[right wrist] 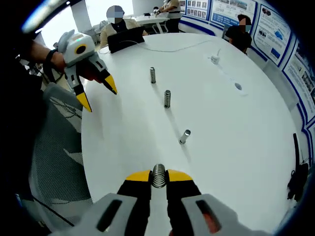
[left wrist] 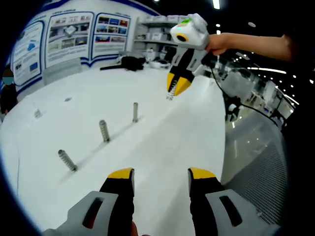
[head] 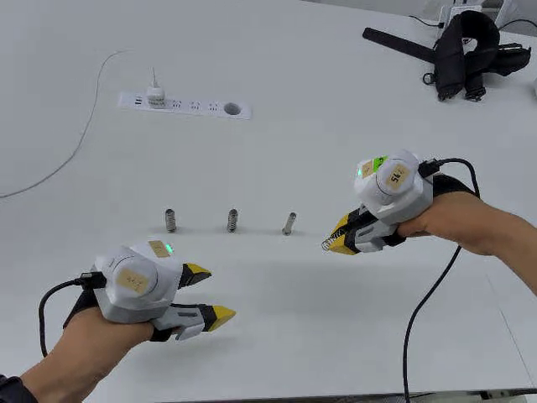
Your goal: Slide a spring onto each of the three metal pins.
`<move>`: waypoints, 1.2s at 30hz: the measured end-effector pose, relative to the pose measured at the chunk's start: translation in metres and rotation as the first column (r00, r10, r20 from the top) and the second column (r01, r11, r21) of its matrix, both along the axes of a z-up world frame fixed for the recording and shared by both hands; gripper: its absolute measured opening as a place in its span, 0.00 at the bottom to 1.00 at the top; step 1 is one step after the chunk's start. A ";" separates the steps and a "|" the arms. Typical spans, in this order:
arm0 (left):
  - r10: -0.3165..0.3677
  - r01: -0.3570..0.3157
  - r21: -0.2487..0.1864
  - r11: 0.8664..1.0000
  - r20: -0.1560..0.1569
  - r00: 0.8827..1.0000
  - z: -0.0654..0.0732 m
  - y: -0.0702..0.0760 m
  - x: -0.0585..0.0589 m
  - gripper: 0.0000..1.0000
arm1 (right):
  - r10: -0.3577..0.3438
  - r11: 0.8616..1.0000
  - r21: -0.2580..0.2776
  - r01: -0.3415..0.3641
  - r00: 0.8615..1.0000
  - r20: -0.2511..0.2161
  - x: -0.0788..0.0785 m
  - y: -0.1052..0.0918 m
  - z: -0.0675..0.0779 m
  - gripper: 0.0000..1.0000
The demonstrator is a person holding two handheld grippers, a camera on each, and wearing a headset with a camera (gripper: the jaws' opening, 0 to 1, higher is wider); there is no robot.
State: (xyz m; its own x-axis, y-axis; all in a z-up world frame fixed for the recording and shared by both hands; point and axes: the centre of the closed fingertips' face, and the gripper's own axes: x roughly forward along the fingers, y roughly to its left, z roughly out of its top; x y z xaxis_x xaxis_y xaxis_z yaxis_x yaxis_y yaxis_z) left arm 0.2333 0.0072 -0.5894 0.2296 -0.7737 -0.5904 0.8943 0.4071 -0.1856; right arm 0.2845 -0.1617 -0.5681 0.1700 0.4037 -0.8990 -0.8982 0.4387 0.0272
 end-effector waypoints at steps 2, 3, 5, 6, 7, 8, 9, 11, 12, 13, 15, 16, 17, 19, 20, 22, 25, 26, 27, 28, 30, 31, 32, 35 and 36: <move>0.015 -0.015 0.003 1.000 0.000 1.000 0.000 0.003 0.002 0.47 | -0.006 1.000 -0.001 0.006 1.000 0.000 0.005 -0.002 -0.001 0.12; 0.021 -0.021 0.002 1.000 -0.002 1.000 0.000 0.005 0.003 0.47 | -0.009 1.000 -0.001 0.009 1.000 0.000 0.008 -0.002 -0.002 0.12; 0.035 -0.035 0.002 0.999 -0.005 0.999 0.000 0.007 0.004 0.48 | -0.011 1.000 -0.002 0.011 1.000 0.001 0.012 -0.003 -0.002 0.12; 0.045 -0.045 0.003 0.999 -0.009 0.999 -0.001 0.009 0.005 0.50 | -0.012 1.000 -0.003 0.012 1.000 0.001 0.015 -0.003 -0.003 0.12; 0.051 -0.051 0.005 0.999 -0.012 0.999 -0.001 0.011 0.006 0.51 | -0.012 1.000 -0.004 0.012 1.000 0.000 0.017 -0.003 -0.003 0.12; 0.059 -0.059 0.009 0.998 -0.011 0.998 -0.001 0.013 0.006 0.53 | -0.012 1.000 -0.005 0.012 1.000 0.000 0.020 -0.002 -0.004 0.13; 0.063 -0.063 0.011 0.998 -0.009 0.998 -0.001 0.014 0.007 0.54 | -0.014 1.000 -0.008 0.014 1.000 0.001 0.022 -0.002 -0.004 0.12; 0.076 -0.076 0.014 0.997 -0.007 0.997 -0.002 0.018 0.009 0.55 | -0.016 1.000 -0.011 0.016 1.000 -0.001 0.027 -0.003 -0.005 0.12; 0.083 -0.083 0.016 0.996 -0.009 0.997 -0.002 0.019 0.010 0.56 | -0.016 1.000 -0.012 0.016 1.000 -0.002 0.028 -0.002 -0.005 0.12; 0.089 -0.089 0.016 0.996 -0.011 0.996 -0.002 0.021 0.011 0.57 | -0.016 1.000 -0.011 0.016 1.000 -0.001 0.029 -0.001 -0.005 0.13; 0.103 -0.103 0.015 0.995 -0.012 0.995 -0.002 0.024 0.013 0.58 | -0.015 1.000 -0.008 0.015 1.000 -0.002 0.031 0.002 -0.004 0.12; 0.110 -0.109 0.016 0.994 -0.014 0.994 -0.002 0.026 0.014 0.59 | -0.013 1.000 -0.008 0.013 1.000 -0.001 0.032 0.004 -0.004 0.12; 0.115 -0.115 0.018 0.993 -0.013 0.993 -0.002 0.027 0.014 0.60 | -0.011 1.000 -0.009 0.011 1.000 -0.001 0.033 0.005 -0.004 0.12; 0.127 -0.127 0.020 0.992 -0.018 0.992 -0.002 0.030 0.016 0.61 | -0.004 1.000 -0.012 0.004 1.000 -0.001 0.035 0.008 -0.004 0.12; 0.137 -0.136 0.020 0.990 -0.022 0.990 -0.002 0.032 0.017 0.62 | -0.002 1.000 -0.012 0.002 1.000 -0.002 0.036 0.009 -0.004 0.12; 0.159 -0.159 0.016 0.987 -0.028 0.987 -0.002 0.035 0.018 0.64 | 0.008 1.000 -0.019 -0.008 1.000 -0.002 0.038 0.011 -0.005 0.13; 0.180 -0.180 0.005 0.984 -0.041 0.983 -0.002 0.038 0.019 0.64 | 0.017 1.000 -0.022 -0.017 1.000 0.000 0.043 0.014 -0.003 0.13; 0.178 -0.178 0.005 0.984 -0.042 0.983 -0.002 0.038 0.018 0.64 | 0.018 1.000 -0.020 -0.018 1.000 -0.001 0.045 0.015 -0.003 0.13; 0.177 -0.177 0.009 0.984 -0.042 0.983 -0.002 0.039 0.017 0.64 | 0.020 1.000 -0.021 -0.020 1.000 -0.001 0.046 0.016 -0.003 0.13; 0.176 -0.175 0.012 0.984 -0.041 0.984 -0.003 0.039 0.016 0.64 | 0.025 0.999 -0.022 -0.025 1.000 -0.001 0.048 0.017 -0.003 0.13; 0.178 -0.178 0.010 0.984 -0.045 0.983 -0.003 0.040 0.016 0.63 | 0.031 0.999 -0.024 -0.031 1.000 0.000 0.050 0.019 -0.003 0.13; 0.180 -0.180 0.009 0.984 -0.047 0.982 -0.003 0.041 0.016 0.63 | 0.035 0.999 -0.026 -0.035 0.999 0.000 0.052 0.021 -0.003 0.13; 0.182 -0.181 0.009 0.983 -0.048 0.982 -0.003 0.041 0.015 0.64 | 0.039 0.999 -0.026 -0.039 0.999 0.000 0.052 0.022 -0.003 0.13; 0.185 -0.185 0.009 0.983 -0.049 0.981 -0.003 0.043 0.014 0.64 | 0.049 0.998 -0.025 -0.049 0.999 -0.003 0.056 0.026 -0.004 0.13; 0.186 -0.186 0.010 0.983 -0.048 0.981 -0.003 0.043 0.014 0.64 | 0.051 0.998 -0.025 -0.051 0.999 -0.004 0.057 0.026 -0.004 0.13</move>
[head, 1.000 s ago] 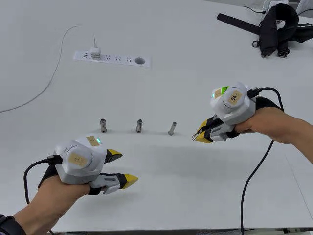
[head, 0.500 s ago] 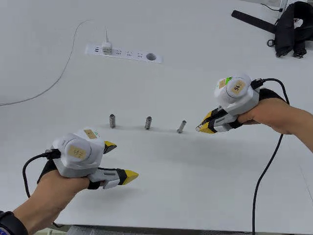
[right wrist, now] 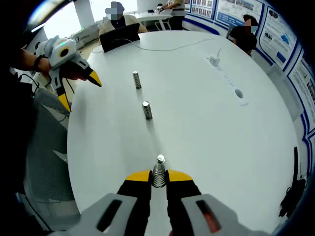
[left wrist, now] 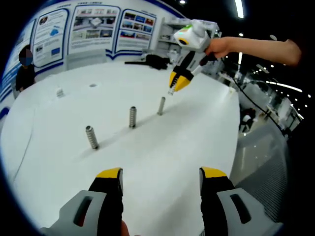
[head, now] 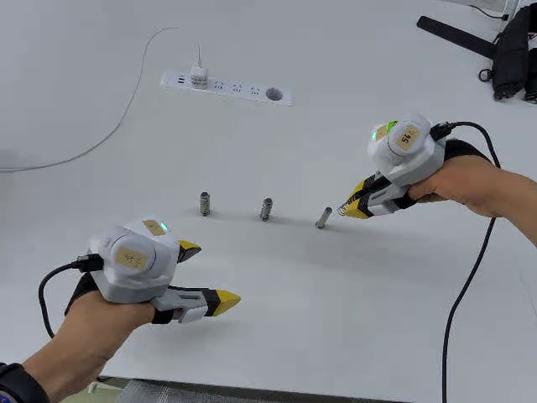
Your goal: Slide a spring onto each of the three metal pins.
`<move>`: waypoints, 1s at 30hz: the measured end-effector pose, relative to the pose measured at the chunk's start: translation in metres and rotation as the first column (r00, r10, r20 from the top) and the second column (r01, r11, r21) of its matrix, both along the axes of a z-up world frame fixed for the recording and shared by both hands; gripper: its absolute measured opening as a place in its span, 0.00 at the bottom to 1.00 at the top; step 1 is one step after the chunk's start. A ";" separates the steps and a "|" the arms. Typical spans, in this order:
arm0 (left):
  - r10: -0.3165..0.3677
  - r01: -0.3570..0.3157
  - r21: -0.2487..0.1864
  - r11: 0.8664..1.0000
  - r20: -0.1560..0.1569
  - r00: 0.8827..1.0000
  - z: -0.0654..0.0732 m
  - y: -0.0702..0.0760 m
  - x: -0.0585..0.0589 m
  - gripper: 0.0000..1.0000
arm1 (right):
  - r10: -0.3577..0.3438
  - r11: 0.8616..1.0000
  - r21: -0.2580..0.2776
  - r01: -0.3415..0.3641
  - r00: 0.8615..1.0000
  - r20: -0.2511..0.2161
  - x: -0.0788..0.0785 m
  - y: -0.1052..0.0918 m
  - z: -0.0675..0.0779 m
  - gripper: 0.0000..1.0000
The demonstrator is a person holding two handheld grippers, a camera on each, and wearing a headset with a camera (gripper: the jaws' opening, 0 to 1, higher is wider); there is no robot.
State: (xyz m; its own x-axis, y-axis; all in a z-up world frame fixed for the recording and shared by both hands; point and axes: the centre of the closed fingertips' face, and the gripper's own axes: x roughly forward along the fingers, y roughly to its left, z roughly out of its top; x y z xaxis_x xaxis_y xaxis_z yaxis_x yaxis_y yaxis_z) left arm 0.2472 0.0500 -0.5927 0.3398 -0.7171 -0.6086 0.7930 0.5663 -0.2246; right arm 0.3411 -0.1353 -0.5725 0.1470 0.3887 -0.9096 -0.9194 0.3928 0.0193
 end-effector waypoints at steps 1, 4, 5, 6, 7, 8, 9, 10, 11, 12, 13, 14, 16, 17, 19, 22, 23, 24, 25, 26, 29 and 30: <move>0.002 -0.002 0.001 1.000 0.000 1.000 0.000 0.001 0.000 0.65 | 0.004 1.000 -0.001 -0.004 1.000 0.000 0.001 0.001 -0.001 0.13; 0.005 -0.005 0.006 1.000 0.004 1.000 0.001 0.003 0.000 0.66 | 0.011 1.000 0.002 -0.011 1.000 -0.004 0.002 0.005 -0.001 0.13; 0.007 -0.007 0.006 1.000 0.004 1.000 0.001 0.004 0.001 0.66 | 0.015 1.000 0.001 -0.015 1.000 -0.006 0.003 0.006 -0.002 0.13; 0.010 -0.010 0.006 1.000 0.004 1.000 0.001 0.004 0.001 0.66 | 0.017 1.000 0.000 -0.017 1.000 -0.006 0.003 0.007 -0.002 0.13; 0.013 -0.013 0.007 1.000 0.007 1.000 0.002 0.005 0.002 0.66 | 0.019 1.000 0.000 -0.019 1.000 -0.008 0.003 0.007 -0.003 0.13; 0.014 -0.014 0.007 1.000 0.007 1.000 0.003 0.006 0.003 0.67 | 0.021 1.000 0.001 -0.021 1.000 -0.010 0.003 0.008 -0.003 0.13; 0.015 -0.015 0.007 1.000 0.008 1.000 0.003 0.006 0.003 0.67 | 0.022 1.000 0.001 -0.022 1.000 -0.012 0.003 0.009 -0.003 0.13; 0.018 -0.018 0.007 1.000 0.010 1.000 0.004 0.007 0.005 0.67 | 0.024 1.000 0.001 -0.024 1.000 -0.012 0.004 0.009 -0.004 0.13; 0.019 -0.020 0.006 1.000 0.010 1.000 0.004 0.007 0.005 0.68 | 0.025 1.000 0.001 -0.025 1.000 -0.013 0.004 0.010 -0.004 0.13; 0.022 -0.022 0.002 1.000 0.009 1.000 0.005 0.007 0.006 0.68 | 0.027 1.000 0.001 -0.027 0.999 -0.017 0.004 0.011 -0.005 0.13; 0.024 -0.024 0.000 1.000 0.009 1.000 0.005 0.007 0.007 0.68 | 0.029 1.000 0.001 -0.029 0.999 -0.018 0.004 0.011 -0.005 0.13; 0.025 -0.025 0.000 1.000 0.009 1.000 0.006 0.007 0.007 0.68 | 0.031 1.000 0.000 -0.031 0.999 -0.017 0.004 0.012 -0.006 0.13; 0.025 -0.025 0.000 1.000 0.010 1.000 0.006 0.008 0.008 0.68 | 0.033 0.999 0.001 -0.033 0.999 -0.020 0.004 0.013 -0.007 0.13; 0.026 -0.026 0.000 1.000 0.011 1.000 0.007 0.008 0.009 0.68 | 0.034 0.999 0.000 -0.034 0.999 -0.021 0.005 0.013 -0.008 0.13; 0.028 -0.028 -0.002 1.000 0.012 1.000 0.007 0.009 0.010 0.68 | 0.039 0.999 -0.003 -0.039 0.999 -0.023 0.005 0.014 -0.009 0.13; 0.033 -0.033 -0.005 0.999 0.015 0.999 0.009 0.009 0.012 0.68 | 0.044 0.999 -0.006 -0.044 0.999 -0.029 0.006 0.015 -0.012 0.13; 0.036 -0.036 -0.007 0.999 0.015 0.999 0.009 0.010 0.013 0.68 | 0.042 0.999 -0.006 -0.043 0.999 -0.032 0.006 0.015 -0.013 0.13; 0.037 -0.037 -0.008 0.999 0.015 0.999 0.010 0.010 0.013 0.68 | 0.042 0.999 -0.007 -0.043 0.999 -0.035 0.006 0.015 -0.014 0.13; 0.038 -0.038 -0.008 0.999 0.015 0.999 0.010 0.010 0.013 0.68 | 0.045 0.999 -0.010 -0.045 0.998 -0.032 0.008 0.014 -0.015 0.13; 0.038 -0.038 -0.007 0.999 0.015 0.999 0.010 0.010 0.013 0.68 | 0.046 0.999 -0.012 -0.046 0.998 -0.032 0.008 0.014 -0.015 0.13; 0.037 -0.037 -0.004 0.999 0.012 0.999 0.009 0.011 0.011 0.68 | 0.049 0.999 -0.020 -0.049 0.998 -0.032 0.009 0.012 -0.019 0.13; 0.036 -0.036 -0.005 0.999 0.009 0.999 0.008 0.011 0.010 0.67 | 0.049 0.999 -0.019 -0.050 0.998 -0.036 0.009 0.012 -0.020 0.13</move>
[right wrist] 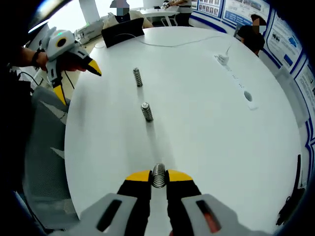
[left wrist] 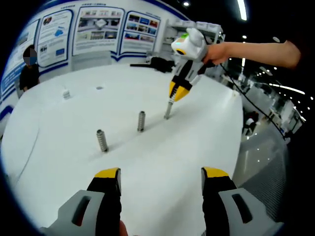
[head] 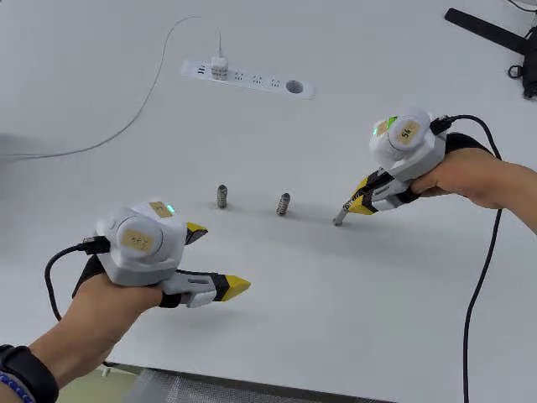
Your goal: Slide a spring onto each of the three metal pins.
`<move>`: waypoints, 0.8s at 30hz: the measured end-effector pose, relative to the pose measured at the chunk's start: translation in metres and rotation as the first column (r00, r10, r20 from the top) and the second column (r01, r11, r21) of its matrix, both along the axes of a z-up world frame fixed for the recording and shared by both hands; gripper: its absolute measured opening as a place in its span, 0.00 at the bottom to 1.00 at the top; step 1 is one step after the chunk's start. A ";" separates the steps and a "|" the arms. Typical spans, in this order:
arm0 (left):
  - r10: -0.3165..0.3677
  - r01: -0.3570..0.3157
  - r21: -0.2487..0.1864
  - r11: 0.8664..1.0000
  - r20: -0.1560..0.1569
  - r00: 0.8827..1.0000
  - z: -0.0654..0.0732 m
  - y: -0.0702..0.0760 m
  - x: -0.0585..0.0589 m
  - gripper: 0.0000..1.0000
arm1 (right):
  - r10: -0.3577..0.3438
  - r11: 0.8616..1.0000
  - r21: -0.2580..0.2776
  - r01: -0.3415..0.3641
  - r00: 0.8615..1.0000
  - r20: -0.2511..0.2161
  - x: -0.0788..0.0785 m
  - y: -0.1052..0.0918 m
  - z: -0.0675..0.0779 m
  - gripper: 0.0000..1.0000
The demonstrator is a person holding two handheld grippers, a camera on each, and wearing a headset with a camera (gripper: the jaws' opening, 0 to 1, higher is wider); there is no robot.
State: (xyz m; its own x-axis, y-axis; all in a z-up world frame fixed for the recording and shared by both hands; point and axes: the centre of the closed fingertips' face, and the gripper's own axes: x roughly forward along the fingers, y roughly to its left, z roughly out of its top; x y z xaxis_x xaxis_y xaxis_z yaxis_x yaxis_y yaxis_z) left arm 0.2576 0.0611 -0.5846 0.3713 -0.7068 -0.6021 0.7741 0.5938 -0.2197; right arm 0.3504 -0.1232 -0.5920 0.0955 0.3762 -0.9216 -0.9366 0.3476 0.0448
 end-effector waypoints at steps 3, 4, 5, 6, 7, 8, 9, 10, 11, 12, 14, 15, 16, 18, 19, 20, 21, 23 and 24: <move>-0.002 0.002 0.002 1.000 -0.004 1.000 -0.001 0.000 -0.002 0.67 | 0.002 1.000 0.000 -0.002 1.000 -0.003 0.000 0.001 -0.003 0.13; -0.002 0.002 0.002 1.000 -0.006 1.000 -0.001 0.000 -0.003 0.67 | 0.003 1.000 -0.002 -0.003 1.000 -0.005 0.000 0.001 -0.004 0.13; -0.002 0.002 0.001 1.000 -0.008 1.000 -0.002 -0.001 -0.004 0.67 | 0.006 1.000 -0.005 -0.006 1.000 -0.006 -0.001 0.001 -0.006 0.13; -0.002 0.002 0.002 1.000 -0.008 1.000 -0.002 -0.001 -0.004 0.67 | 0.009 1.000 -0.007 -0.009 1.000 -0.007 -0.001 0.002 -0.007 0.13; -0.003 0.003 0.001 1.000 -0.010 1.000 -0.002 -0.001 -0.004 0.67 | 0.009 1.000 -0.008 -0.009 1.000 -0.008 -0.001 0.002 -0.008 0.13; -0.002 0.002 0.000 1.000 -0.010 1.000 -0.002 -0.001 -0.004 0.67 | 0.009 1.000 -0.006 -0.009 1.000 -0.008 -0.001 0.003 -0.008 0.13; -0.001 0.001 -0.001 1.000 -0.011 1.000 -0.002 -0.001 -0.004 0.67 | 0.009 1.000 -0.007 -0.009 1.000 -0.012 -0.001 0.003 -0.010 0.13; -0.002 0.002 0.000 1.000 -0.011 1.000 -0.002 -0.001 -0.004 0.67 | 0.012 1.000 -0.008 -0.012 1.000 -0.014 -0.001 0.004 -0.011 0.13; -0.002 0.002 0.000 1.000 -0.012 1.000 -0.002 -0.001 -0.004 0.67 | 0.014 1.000 -0.010 -0.015 1.000 -0.013 -0.001 0.004 -0.013 0.13; -0.001 0.001 0.000 1.000 -0.012 1.000 -0.002 -0.001 -0.004 0.67 | 0.014 1.000 -0.012 -0.014 1.000 -0.015 0.000 0.004 -0.014 0.13; -0.001 0.001 -0.001 1.000 -0.013 1.000 -0.002 -0.001 -0.004 0.67 | 0.014 1.000 -0.010 -0.014 1.000 -0.019 0.000 0.006 -0.015 0.13; 0.000 0.000 0.000 1.000 -0.013 1.000 -0.002 -0.001 -0.004 0.67 | 0.020 1.000 -0.012 -0.020 1.000 -0.018 0.000 0.007 -0.016 0.13; 0.000 0.000 0.000 1.000 -0.014 1.000 -0.002 0.000 -0.004 0.67 | 0.021 1.000 -0.015 -0.021 1.000 -0.018 0.000 0.007 -0.018 0.13; 0.001 -0.001 0.001 1.000 -0.017 1.000 -0.003 0.001 -0.004 0.67 | 0.028 0.999 -0.024 -0.028 0.999 -0.020 0.000 0.007 -0.021 0.13; 0.001 -0.001 0.003 1.000 -0.017 1.000 -0.003 0.001 -0.004 0.67 | 0.029 0.999 -0.026 -0.030 0.999 -0.020 0.000 0.007 -0.021 0.13; 0.002 -0.002 0.003 1.000 -0.018 1.000 -0.004 0.001 -0.004 0.67 | 0.031 0.999 -0.029 -0.031 0.999 -0.023 -0.001 0.007 -0.023 0.13; 0.003 -0.003 0.001 1.000 -0.020 1.000 -0.004 0.001 -0.004 0.67 | 0.032 0.999 -0.030 -0.033 0.999 -0.024 -0.001 0.007 -0.024 0.13; 0.007 -0.007 0.003 1.000 -0.020 1.000 -0.004 0.002 -0.004 0.67 | 0.032 0.999 -0.032 -0.033 0.999 -0.026 -0.001 0.007 -0.027 0.13; 0.008 -0.008 0.002 1.000 -0.022 1.000 -0.004 0.003 -0.005 0.67 | 0.032 0.999 -0.033 -0.033 0.999 -0.027 -0.001 0.007 -0.028 0.13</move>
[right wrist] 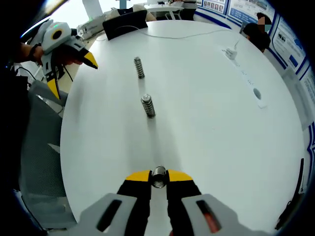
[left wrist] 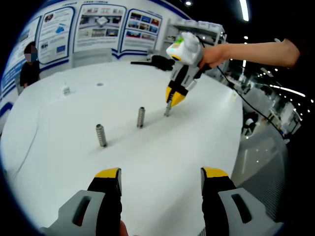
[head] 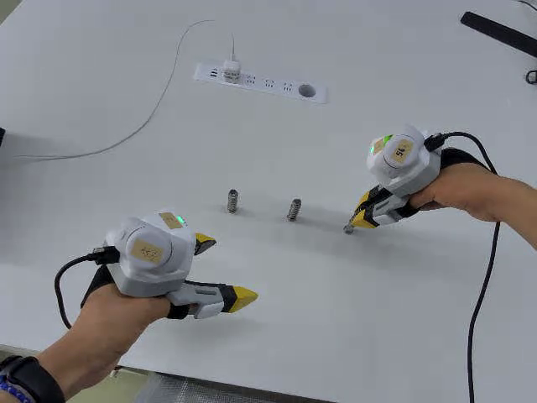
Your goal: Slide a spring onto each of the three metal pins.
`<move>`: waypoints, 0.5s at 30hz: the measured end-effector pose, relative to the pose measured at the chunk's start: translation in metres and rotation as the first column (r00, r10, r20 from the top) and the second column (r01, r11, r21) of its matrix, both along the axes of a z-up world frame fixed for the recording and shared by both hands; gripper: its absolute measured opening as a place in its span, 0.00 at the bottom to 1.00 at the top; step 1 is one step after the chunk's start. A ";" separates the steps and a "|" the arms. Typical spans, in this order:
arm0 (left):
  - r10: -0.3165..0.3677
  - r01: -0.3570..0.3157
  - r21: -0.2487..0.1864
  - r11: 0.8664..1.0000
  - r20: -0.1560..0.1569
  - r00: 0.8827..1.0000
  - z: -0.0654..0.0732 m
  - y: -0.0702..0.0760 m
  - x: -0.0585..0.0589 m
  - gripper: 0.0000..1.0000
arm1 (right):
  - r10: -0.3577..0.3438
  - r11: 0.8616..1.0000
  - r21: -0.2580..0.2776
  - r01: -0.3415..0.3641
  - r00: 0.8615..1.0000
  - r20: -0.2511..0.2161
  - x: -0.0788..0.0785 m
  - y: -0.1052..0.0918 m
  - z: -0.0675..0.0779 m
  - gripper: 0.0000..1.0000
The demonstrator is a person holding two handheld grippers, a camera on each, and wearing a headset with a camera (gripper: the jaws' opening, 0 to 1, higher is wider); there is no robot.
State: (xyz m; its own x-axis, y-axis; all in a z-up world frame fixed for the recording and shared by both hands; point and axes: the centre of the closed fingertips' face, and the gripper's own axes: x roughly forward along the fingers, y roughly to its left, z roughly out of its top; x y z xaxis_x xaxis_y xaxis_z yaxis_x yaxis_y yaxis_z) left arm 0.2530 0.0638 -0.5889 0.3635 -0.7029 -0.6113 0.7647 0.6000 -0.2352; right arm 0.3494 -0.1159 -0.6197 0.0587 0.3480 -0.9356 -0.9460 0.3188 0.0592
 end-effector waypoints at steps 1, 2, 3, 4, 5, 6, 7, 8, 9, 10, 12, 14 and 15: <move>0.002 -0.002 -0.002 1.000 -0.003 1.000 0.000 0.000 0.000 0.67 | 0.002 1.000 -0.001 -0.002 1.000 -0.002 0.000 0.000 -0.002 0.13; 0.003 -0.003 -0.001 1.000 -0.002 1.000 -0.001 0.001 0.000 0.67 | 0.003 1.000 -0.002 -0.003 1.000 -0.003 0.000 0.000 -0.003 0.13; 0.002 -0.002 0.000 1.000 -0.003 1.000 -0.001 0.001 -0.001 0.67 | 0.002 1.000 -0.005 -0.002 1.000 -0.006 -0.001 0.000 -0.004 0.13; 0.003 -0.003 -0.001 1.000 -0.004 1.000 -0.001 0.001 -0.001 0.67 | 0.004 1.000 -0.007 -0.004 1.000 -0.007 -0.001 0.000 -0.005 0.13; 0.004 -0.004 -0.001 1.000 -0.005 1.000 -0.001 0.001 -0.001 0.67 | 0.005 1.000 -0.008 -0.005 1.000 -0.008 -0.001 0.000 -0.006 0.13; 0.005 -0.005 -0.001 1.000 -0.004 1.000 -0.001 0.001 -0.001 0.67 | 0.004 1.000 -0.009 -0.004 1.000 -0.008 -0.001 0.000 -0.008 0.13; 0.005 -0.005 -0.001 1.000 -0.004 1.000 -0.001 0.001 -0.001 0.67 | 0.003 1.000 -0.009 -0.003 1.000 -0.009 -0.001 0.000 -0.008 0.13; 0.007 -0.007 0.000 1.000 -0.004 1.000 -0.001 0.002 -0.001 0.67 | 0.003 1.000 -0.010 -0.003 1.000 -0.011 -0.001 0.001 -0.010 0.13; 0.008 -0.008 -0.001 1.000 -0.005 1.000 -0.001 0.002 -0.001 0.67 | 0.005 1.000 -0.010 -0.005 1.000 -0.011 -0.002 0.001 -0.011 0.13; 0.009 -0.009 -0.001 1.000 -0.005 1.000 -0.001 0.002 -0.001 0.67 | 0.005 1.000 -0.011 -0.005 1.000 -0.012 -0.002 0.001 -0.012 0.13; 0.010 -0.010 0.000 1.000 -0.004 1.000 -0.001 0.003 0.000 0.67 | 0.007 1.000 -0.016 -0.007 1.000 -0.016 -0.002 0.001 -0.014 0.13; 0.012 -0.012 0.000 1.000 -0.005 1.000 -0.001 0.003 0.000 0.67 | 0.008 1.000 -0.018 -0.009 1.000 -0.019 -0.002 0.001 -0.016 0.13; 0.013 -0.013 0.001 1.000 -0.005 1.000 -0.001 0.003 0.000 0.67 | 0.009 1.000 -0.019 -0.010 1.000 -0.020 -0.002 0.001 -0.017 0.13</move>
State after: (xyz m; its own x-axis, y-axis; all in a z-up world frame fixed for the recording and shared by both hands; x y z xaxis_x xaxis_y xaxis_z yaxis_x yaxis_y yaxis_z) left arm 0.2527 0.0669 -0.5896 0.3696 -0.6977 -0.6137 0.7556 0.6101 -0.2385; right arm 0.3470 -0.1147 -0.6365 0.0372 0.3309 -0.9429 -0.9477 0.3109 0.0718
